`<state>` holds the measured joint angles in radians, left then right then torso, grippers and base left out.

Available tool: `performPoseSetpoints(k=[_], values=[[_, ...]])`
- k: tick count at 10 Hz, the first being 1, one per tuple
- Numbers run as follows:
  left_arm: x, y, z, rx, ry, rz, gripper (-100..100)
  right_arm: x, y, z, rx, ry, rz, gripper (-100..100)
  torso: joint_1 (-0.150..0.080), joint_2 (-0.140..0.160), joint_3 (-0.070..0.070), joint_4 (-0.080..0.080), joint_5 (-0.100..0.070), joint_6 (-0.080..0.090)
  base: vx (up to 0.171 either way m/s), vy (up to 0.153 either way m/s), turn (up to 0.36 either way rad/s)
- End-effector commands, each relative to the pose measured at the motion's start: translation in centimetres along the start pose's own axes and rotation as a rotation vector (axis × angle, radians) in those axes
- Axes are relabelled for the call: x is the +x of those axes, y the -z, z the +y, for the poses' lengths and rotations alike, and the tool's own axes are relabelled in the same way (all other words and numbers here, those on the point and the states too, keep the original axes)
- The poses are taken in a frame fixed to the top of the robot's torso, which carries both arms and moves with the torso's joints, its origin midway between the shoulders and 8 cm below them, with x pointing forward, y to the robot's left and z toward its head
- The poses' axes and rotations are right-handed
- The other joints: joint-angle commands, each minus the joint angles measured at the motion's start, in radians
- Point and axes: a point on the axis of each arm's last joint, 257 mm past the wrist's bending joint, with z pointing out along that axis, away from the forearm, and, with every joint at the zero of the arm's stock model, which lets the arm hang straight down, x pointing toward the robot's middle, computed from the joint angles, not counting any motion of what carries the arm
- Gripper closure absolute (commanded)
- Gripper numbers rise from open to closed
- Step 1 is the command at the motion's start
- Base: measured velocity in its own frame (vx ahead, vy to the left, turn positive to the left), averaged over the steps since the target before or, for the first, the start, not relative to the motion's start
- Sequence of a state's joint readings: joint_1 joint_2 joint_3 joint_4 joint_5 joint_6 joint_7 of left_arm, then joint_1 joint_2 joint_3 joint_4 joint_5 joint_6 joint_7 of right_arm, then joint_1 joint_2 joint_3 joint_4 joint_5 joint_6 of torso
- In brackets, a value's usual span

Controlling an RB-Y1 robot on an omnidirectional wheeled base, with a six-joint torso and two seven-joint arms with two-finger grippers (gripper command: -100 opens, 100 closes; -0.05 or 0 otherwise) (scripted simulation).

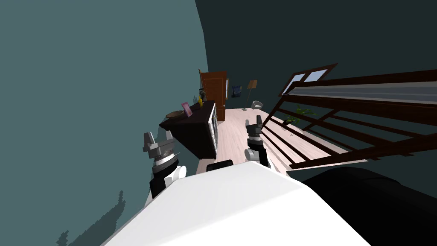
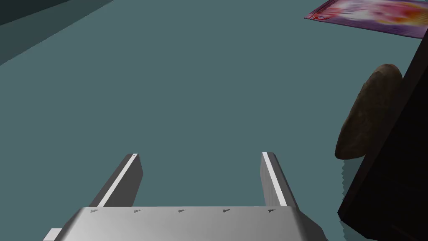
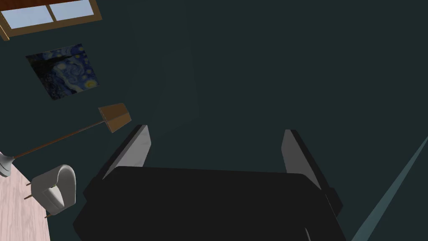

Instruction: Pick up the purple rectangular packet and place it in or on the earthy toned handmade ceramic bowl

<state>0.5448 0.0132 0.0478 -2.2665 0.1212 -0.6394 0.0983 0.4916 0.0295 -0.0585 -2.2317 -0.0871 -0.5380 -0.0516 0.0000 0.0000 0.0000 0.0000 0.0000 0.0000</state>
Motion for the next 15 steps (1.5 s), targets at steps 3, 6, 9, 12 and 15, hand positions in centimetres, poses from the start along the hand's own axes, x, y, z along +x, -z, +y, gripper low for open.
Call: performPoseSetpoints(k=[3, 6, 9, 12, 15], values=[[-0.9, 0.5, 1.0, -0.052, -0.086, 0.059, -100, 0.0, 0.0, 0.0, 0.0, 0.0, 0.0, 0, -0.002, 0.001, 0.0, 0.0, 0.0, 0.0, -0.01, -0.038, -0.044], [-3.1, 1.2, 2.3, -0.126, -0.222, 0.121, -100, 0.0, 0.0, 0.0, 0.0, 0.0, 0.0, 0, -0.005, 0.001, 0.001, 0.0, -0.001, 0.0, -0.021, -0.088, -0.071], [-5.3, 1.7, 3.0, -0.183, -0.341, 0.164, -100, 0.0, 0.0, 0.0, 0.0, 0.0, 0.0, 0, -0.005, 0.002, 0.001, 0.001, -0.001, 0.0, -0.024, -0.089, -0.063], [-8.0, 2.1, 3.5, -0.242, -0.474, 0.208, -100, 0.0, 0.0, 0.0, 0.0, 0.0, 0.0, 0, -0.008, 0.003, 0.002, 0.001, -0.002, 0.0, -0.037, -0.109, -0.089], [-11.1, 2.2, 3.5, -0.299, -0.616, 0.252, -100, 0.0, 0.0, 0.0, 0.0, 0.0, 0.0, 0, -0.008, 0.002, 0.001, 0.001, -0.002, 0.0, -0.023, -0.107, -0.081]])
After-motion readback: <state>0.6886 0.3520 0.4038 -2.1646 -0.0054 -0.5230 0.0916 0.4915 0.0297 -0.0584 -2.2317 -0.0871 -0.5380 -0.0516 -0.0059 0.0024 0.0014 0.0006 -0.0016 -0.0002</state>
